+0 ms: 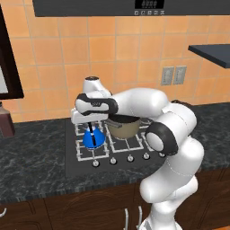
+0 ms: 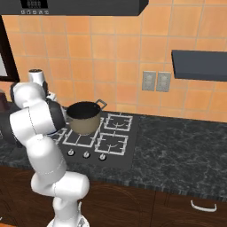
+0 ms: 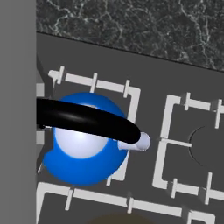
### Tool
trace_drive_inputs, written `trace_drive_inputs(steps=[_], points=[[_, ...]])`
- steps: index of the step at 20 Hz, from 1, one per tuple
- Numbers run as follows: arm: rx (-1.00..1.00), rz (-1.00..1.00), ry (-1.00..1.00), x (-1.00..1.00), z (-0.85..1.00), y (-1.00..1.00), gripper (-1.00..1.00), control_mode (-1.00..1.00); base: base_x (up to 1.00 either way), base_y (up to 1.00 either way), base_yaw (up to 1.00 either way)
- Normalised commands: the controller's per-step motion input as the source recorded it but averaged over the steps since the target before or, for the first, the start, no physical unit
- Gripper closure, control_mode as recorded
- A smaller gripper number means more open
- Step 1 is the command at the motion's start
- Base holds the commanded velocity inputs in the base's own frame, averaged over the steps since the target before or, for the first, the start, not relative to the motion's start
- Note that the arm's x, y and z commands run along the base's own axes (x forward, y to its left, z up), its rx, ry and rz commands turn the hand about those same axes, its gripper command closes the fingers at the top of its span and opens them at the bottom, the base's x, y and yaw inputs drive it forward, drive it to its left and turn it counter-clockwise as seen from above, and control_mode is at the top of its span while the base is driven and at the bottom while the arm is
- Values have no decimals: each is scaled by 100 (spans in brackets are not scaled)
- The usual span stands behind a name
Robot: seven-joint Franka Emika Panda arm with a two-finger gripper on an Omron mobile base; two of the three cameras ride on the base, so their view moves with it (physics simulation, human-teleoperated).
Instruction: Pick the kettle from the counter and place it on a stove burner. Then turn the burner on.
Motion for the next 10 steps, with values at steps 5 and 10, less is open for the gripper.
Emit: trace_drive_inputs(steps=[5,10], points=[[0,7,0,5,-12,16,100,-100,0,0,0],[4,0,-5,0,3,0,100,-100,0,0,0]])
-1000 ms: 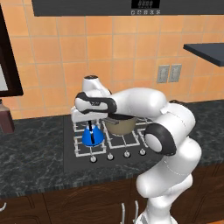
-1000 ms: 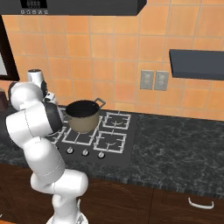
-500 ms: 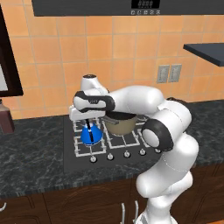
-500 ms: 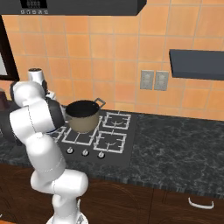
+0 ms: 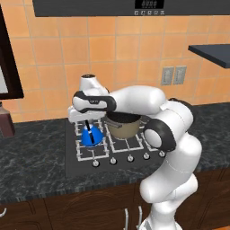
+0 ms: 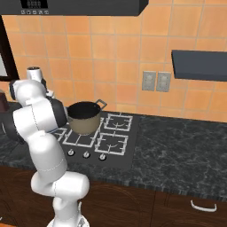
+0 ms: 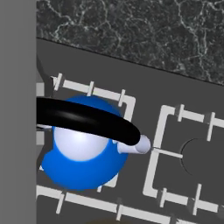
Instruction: Pick the kettle from the counter and place it on a stove burner. Then turn the burner on.
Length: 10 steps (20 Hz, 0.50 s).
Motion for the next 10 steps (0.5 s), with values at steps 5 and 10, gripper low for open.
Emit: trace_drive_inputs(steps=[5,10], points=[[9,0,-2,1,1,0,100,-100,0,0,0],[3,0,0,0,-20,0,100,-100,0,0,0]])
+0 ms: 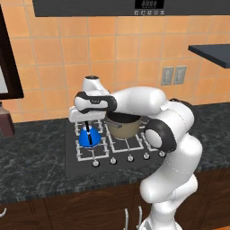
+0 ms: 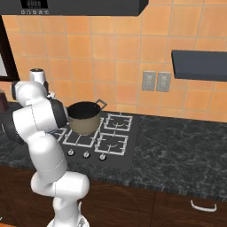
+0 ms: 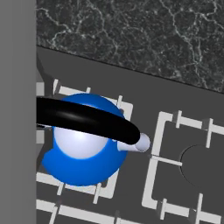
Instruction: Pick the kettle from the counter and place it on a stove burner. Then turn the burner on.
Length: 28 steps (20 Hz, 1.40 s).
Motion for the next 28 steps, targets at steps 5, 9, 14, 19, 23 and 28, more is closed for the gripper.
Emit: trace_drive_inputs(steps=[5,9,14,19,23,28], points=[[0,0,0,0,-45,0,100,-100,0,0,0],[0,0,0,0,-17,0,100,-100,0,0,0],[0,0,0,0,0,0,-100,-100,0,0,0],[0,0,0,0,0,0,-100,-100,0,0,0],[-1,0,0,-1,0,0,-100,-100,0,0,0],[-3,-4,0,-6,3,-9,-100,-100,0,0,0]])
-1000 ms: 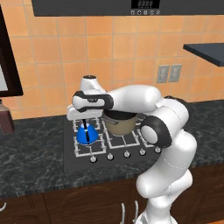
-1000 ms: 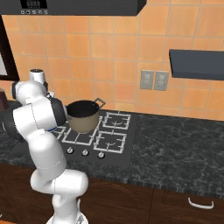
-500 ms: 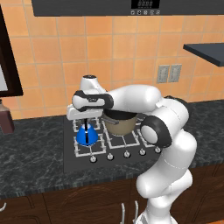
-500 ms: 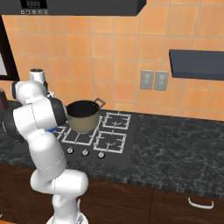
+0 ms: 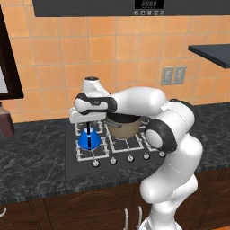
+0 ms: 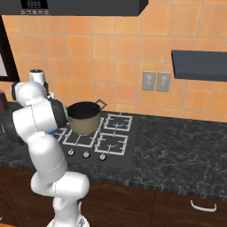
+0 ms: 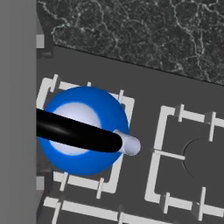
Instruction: Pick the kettle from the counter and place it on a stove burner. Then turn the burner on.
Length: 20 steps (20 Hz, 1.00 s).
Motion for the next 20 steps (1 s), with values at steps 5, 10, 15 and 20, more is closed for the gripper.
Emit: trace_drive_inputs(steps=[5,10,15,20], points=[[0,-7,0,-11,39,-12,-100,-100,0,0,0],[0,-12,0,-49,27,-29,-100,-100,0,0,0],[0,-13,5,-99,2,-30,-100,-100,0,0,0],[0,-11,19,-98,-3,-15,-100,-100,0,0,0]])
